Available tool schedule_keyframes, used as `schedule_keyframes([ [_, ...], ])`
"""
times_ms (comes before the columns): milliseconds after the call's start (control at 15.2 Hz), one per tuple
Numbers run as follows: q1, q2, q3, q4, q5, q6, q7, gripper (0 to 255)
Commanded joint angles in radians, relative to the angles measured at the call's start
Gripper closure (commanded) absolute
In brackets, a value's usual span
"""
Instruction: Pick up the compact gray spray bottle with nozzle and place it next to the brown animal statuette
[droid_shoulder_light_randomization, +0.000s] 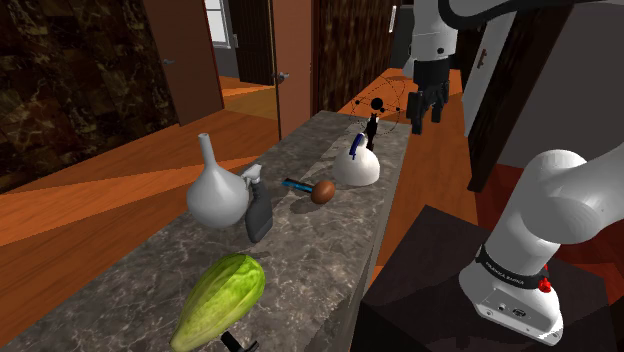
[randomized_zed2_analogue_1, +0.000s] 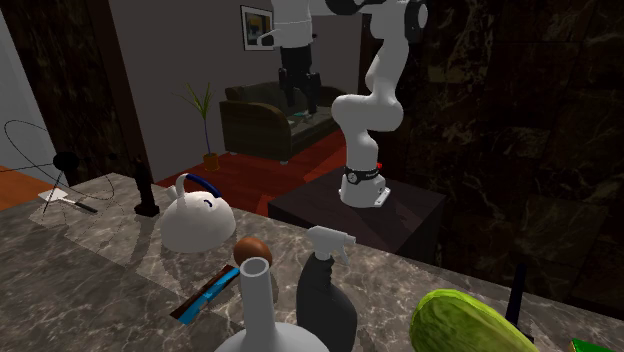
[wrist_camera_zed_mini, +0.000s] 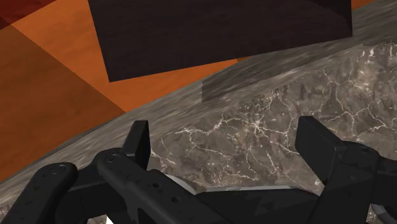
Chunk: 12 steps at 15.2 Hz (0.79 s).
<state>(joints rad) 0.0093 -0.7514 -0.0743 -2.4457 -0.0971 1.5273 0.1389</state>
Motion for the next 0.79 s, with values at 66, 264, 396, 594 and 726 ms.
schedule_keyframes([
  [66,0.002,-0.013,0.03,-0.02,0.017,0.019,0.051,0],
  [264,0.01,-0.037,0.123,-0.07,0.07,0.079,0.202,0],
  [396,0.016,-0.037,0.188,-0.092,0.103,0.124,0.303,0],
  [594,0.019,-0.014,0.29,-0.108,0.147,0.196,0.456,0],
  [726,0.017,0.016,0.36,-0.107,0.169,0.245,0.559,0],
])
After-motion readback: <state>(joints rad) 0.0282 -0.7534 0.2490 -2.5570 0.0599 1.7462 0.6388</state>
